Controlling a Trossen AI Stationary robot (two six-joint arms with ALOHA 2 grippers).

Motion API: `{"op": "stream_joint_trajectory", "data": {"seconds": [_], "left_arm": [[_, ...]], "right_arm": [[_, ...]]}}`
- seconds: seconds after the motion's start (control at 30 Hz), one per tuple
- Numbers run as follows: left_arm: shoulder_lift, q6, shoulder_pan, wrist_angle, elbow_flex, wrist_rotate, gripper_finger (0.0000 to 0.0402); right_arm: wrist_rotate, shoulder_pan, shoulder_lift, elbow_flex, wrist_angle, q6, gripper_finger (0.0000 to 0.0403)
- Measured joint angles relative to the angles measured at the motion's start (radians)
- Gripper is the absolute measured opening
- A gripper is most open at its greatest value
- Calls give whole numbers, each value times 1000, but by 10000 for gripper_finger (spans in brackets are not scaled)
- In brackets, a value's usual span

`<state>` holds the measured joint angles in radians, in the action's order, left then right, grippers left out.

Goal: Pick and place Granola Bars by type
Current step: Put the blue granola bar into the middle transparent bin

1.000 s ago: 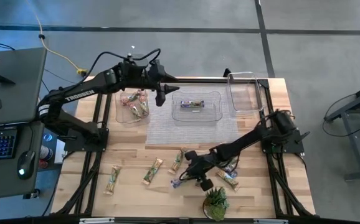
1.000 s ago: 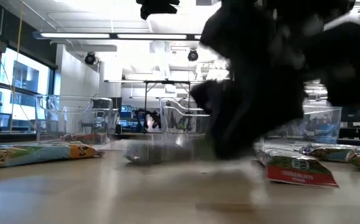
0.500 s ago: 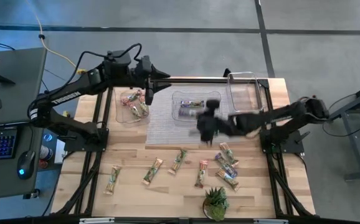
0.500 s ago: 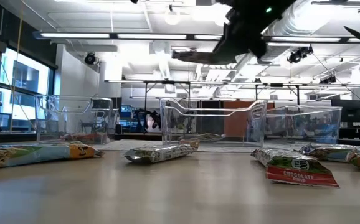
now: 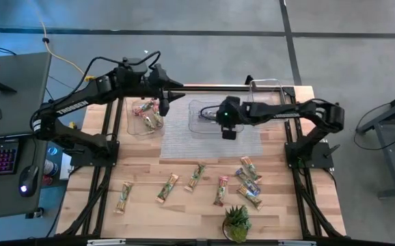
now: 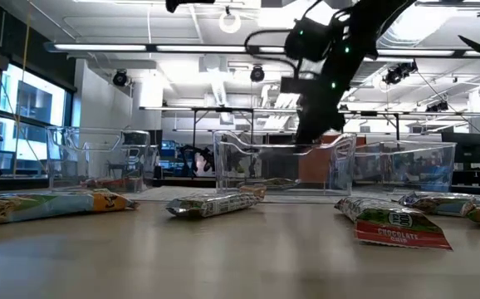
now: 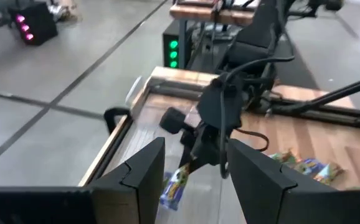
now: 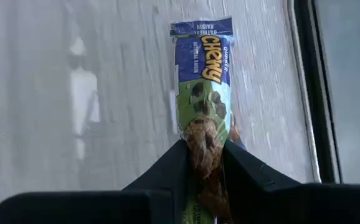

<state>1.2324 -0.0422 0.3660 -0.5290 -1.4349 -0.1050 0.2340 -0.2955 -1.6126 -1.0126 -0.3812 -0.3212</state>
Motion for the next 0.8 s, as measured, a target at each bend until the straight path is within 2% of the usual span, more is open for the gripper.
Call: {"op": "stream_joint_trajectory", "data": {"seconds": [0.1,0.2,0.37,0.5,0.63,0.8], "left_arm": [[0,0,0,-15,0,29,168],[0,0,0,-29,0,32,168],[0,0,0,-29,0,32,168],[0,0,0,-32,0,32,168],[0,26,0,-58,0,32,168],[0,32,0,-111,0,29,168]], "right_arm": [[73,-1,-35,-1,4,-24,76],[89,-3,-59,-2,10,-42,85],[73,-5,-67,-3,15,-45,125],[144,21,-62,-9,4,-56,156],[186,86,-47,-96,-190,-17,171],[86,215,-34,-272,-528,233,169]]}}
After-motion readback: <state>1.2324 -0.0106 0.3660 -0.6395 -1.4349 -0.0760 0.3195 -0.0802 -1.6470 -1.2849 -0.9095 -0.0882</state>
